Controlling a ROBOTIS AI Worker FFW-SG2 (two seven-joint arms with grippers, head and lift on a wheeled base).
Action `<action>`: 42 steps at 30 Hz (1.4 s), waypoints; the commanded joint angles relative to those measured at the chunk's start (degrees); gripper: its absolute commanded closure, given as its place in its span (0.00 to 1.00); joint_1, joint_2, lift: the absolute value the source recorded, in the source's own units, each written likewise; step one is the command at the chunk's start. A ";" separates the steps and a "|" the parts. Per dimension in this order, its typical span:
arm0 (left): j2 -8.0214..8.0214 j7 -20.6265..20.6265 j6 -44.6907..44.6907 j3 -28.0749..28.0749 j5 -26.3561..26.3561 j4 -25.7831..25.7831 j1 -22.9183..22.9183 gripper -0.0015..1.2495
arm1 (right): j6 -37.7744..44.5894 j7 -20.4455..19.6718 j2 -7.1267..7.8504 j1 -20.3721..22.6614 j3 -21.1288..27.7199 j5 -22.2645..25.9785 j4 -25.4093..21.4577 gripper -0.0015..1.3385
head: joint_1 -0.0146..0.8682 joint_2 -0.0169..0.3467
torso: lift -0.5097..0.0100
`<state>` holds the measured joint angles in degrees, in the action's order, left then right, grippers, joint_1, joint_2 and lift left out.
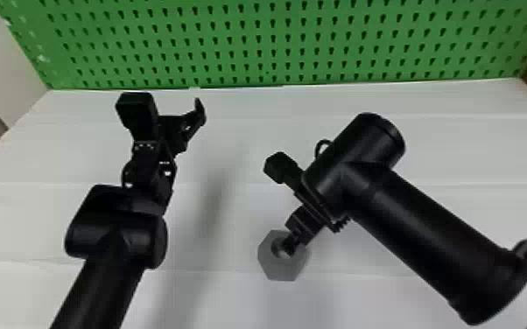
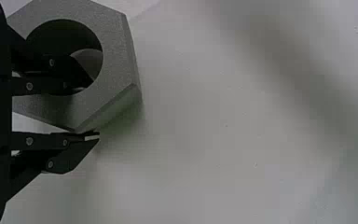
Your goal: Pick up the hex nut
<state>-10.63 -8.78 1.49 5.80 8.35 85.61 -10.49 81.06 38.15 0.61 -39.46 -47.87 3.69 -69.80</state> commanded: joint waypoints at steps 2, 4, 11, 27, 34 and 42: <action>0.00 -0.01 0.00 0.00 0.00 -0.01 0.03 0.07 | -0.55 0.00 0.00 0.17 0.50 0.09 0.02 0.68 | 0.91 0.46 | 0.83; 0.00 -0.01 0.09 -0.09 0.00 -0.01 0.12 0.07 | -0.82 0.09 -0.08 0.17 0.94 0.18 0.02 0.68 | 0.91 0.46 | 0.83; 0.00 -0.01 0.26 -0.26 0.09 -0.01 0.38 0.07 | -1.78 0.09 0.00 0.52 2.78 0.18 -1.22 0.68 | 0.91 0.46 | 0.83; 0.00 -0.01 0.35 -0.26 0.09 -0.01 0.64 0.07 | -5.04 0.09 -0.26 2.37 12.54 -2.99 -4.91 0.69 | 0.91 0.46 | 0.83; 0.00 -0.01 0.35 -0.35 0.09 -0.01 0.82 0.07 | -6.62 0.09 -0.43 3.68 17.81 -5.10 -7.02 0.69 | 0.91 0.46 | 0.83; 0.00 -0.01 0.44 -0.26 0.18 -0.01 0.99 0.07 | -8.81 0.09 -0.66 5.35 23.00 -6.77 -8.95 0.69 | 0.91 0.46 | 0.83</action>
<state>-10.63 -8.79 1.89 5.51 8.49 85.61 -9.61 73.20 38.23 0.05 -34.89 -27.37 -2.38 -77.88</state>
